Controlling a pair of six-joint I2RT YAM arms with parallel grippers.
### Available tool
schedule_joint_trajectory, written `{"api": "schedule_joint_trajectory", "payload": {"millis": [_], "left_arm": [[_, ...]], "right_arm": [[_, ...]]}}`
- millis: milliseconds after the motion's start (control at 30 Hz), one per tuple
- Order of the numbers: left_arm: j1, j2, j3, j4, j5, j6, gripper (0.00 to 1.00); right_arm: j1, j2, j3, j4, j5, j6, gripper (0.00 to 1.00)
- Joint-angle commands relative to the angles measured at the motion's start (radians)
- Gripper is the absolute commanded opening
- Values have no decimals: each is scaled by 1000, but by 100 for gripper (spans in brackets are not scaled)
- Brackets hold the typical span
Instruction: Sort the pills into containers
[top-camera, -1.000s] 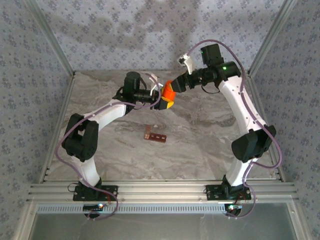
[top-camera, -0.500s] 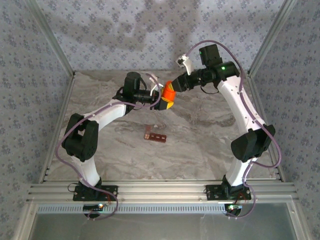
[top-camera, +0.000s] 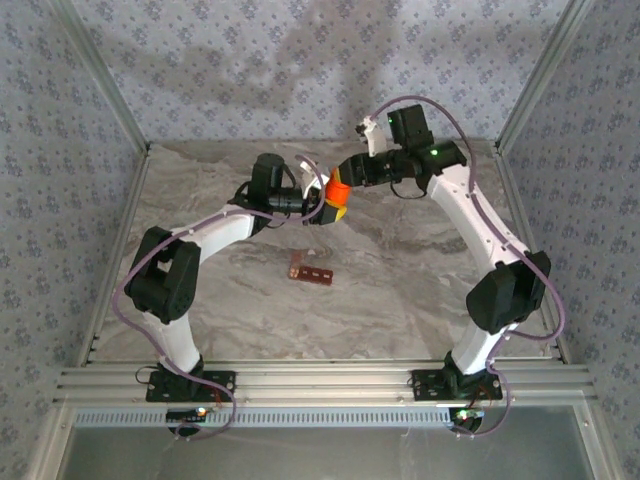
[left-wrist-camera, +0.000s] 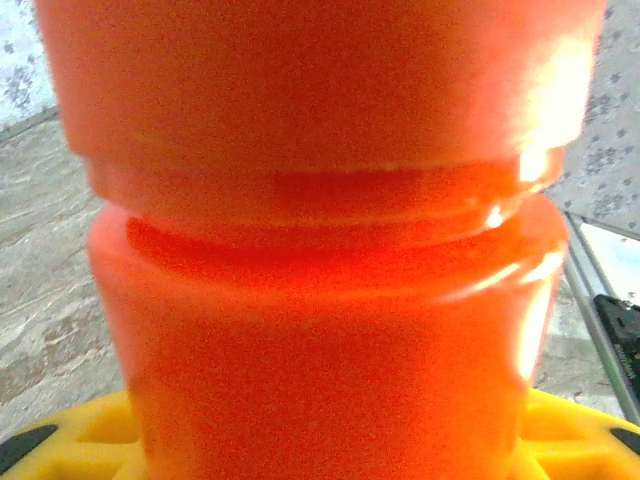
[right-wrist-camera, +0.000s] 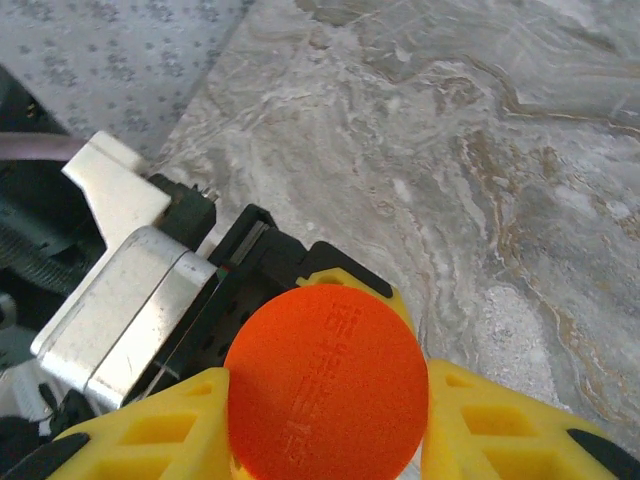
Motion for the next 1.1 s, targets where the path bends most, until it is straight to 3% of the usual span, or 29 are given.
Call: {"api": "schedule_joint_trajectory", "payload": {"millis": [0,300,700,1067], "left_arm": [[-31,-76,25,129,1,40,0],[-32,-62,24,158,-6,18,0],[-17,-37,7,188,-5,-13,0],[4,-30,11,182,19,-22,0]], "right_arm": [[44,-4,-59,5,103,109,39],[55,-42,-116,63,133,153,41],[15,-55,-45,41,78,130,52],[-49,-150,-74,95,-44,64,78]]}}
